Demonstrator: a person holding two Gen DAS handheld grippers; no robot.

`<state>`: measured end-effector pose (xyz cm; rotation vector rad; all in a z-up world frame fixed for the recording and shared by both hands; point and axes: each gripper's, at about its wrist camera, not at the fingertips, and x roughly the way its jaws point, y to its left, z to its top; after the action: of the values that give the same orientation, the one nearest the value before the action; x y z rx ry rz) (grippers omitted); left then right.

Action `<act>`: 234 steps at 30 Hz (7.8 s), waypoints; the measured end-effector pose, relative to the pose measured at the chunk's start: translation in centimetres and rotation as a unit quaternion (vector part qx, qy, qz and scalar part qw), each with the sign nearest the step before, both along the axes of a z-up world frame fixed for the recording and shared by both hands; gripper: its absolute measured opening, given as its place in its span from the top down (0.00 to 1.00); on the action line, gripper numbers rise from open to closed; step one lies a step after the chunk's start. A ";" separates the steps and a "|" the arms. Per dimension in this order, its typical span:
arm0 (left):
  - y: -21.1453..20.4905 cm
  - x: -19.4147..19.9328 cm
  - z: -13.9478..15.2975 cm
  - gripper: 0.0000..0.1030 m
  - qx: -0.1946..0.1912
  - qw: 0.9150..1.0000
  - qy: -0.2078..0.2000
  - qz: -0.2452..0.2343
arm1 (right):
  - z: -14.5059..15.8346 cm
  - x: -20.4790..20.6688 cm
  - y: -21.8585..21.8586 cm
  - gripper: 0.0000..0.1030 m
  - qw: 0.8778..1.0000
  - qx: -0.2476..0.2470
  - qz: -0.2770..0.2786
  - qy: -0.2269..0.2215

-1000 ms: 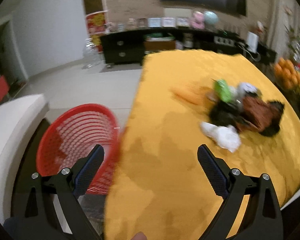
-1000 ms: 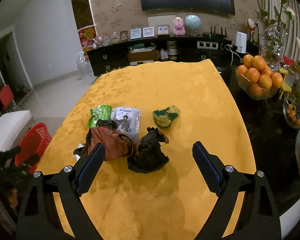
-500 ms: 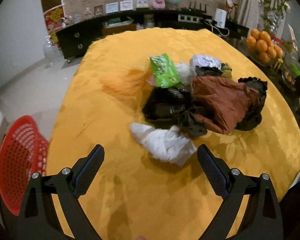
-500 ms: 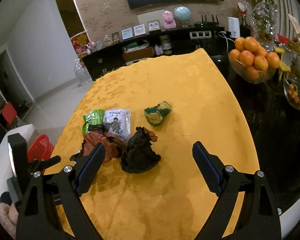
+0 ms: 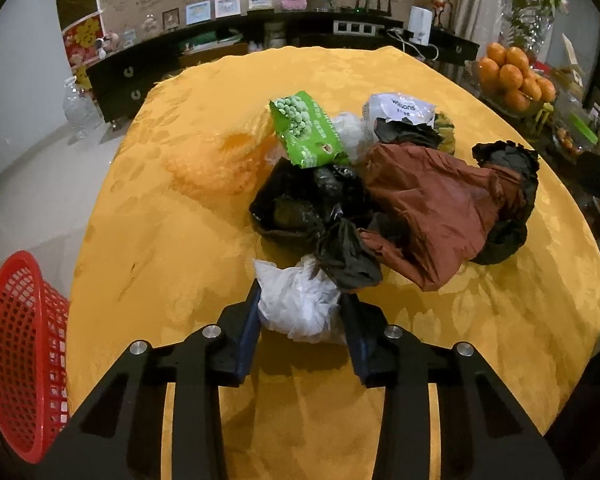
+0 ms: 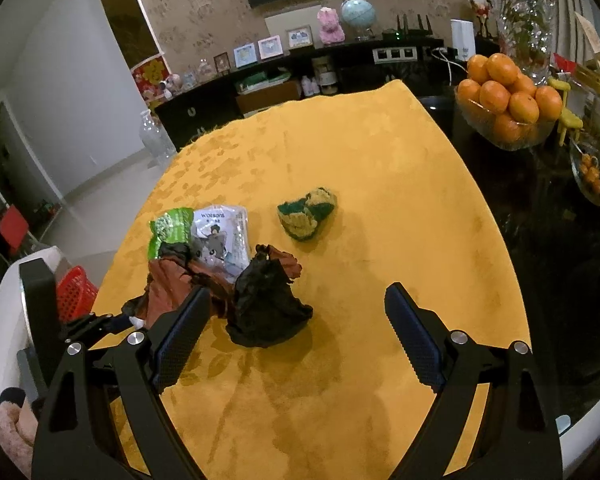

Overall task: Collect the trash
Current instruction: 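Grasp the white crumpled tissue with the left tool while the right tool grasps the black bag, then lift the black bag with the right tool while the left tool holds the tissue, then lower tissue and black bag into the red wastebasket and open both tools, then move the left tool to the brown plastic bag on the table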

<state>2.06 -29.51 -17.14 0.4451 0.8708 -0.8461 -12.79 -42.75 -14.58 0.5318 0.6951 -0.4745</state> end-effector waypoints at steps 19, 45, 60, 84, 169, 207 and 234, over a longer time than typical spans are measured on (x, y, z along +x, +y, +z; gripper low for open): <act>8.0 -0.7 4.4 0.66 -0.052 0.997 -0.016 0.061 | -3.9 4.6 0.6 0.17 0.998 -0.019 0.018 0.052; 13.6 0.2 7.4 0.66 -0.072 0.987 -0.041 0.134 | -1.2 2.2 0.0 0.59 1.000 0.006 0.016 -0.003; 13.7 -0.2 7.3 0.66 -0.074 0.987 -0.040 0.135 | -5.0 0.5 -0.5 0.47 0.996 0.027 0.005 0.082; 13.8 0.5 6.3 0.66 -0.067 0.987 -0.033 0.143 | -0.5 -2.5 -0.9 0.25 0.998 0.040 -0.001 -0.045; 25.4 11.2 7.4 0.66 -0.024 0.941 -0.086 0.326 | 4.5 24.8 20.2 0.66 0.934 -0.032 0.355 -0.027; 24.0 9.8 7.1 0.16 -0.056 0.944 -0.078 0.315 | 6.6 20.3 17.6 0.32 0.949 -0.062 0.305 -0.051; 10.2 0.1 7.3 0.14 -0.077 0.992 -0.066 0.072 | 5.0 1.5 2.3 0.17 0.996 -0.080 0.020 -0.033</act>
<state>2.19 -19.32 -9.81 0.2958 0.7024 -0.7357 -11.27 -40.47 -9.53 0.3812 0.5971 -0.4679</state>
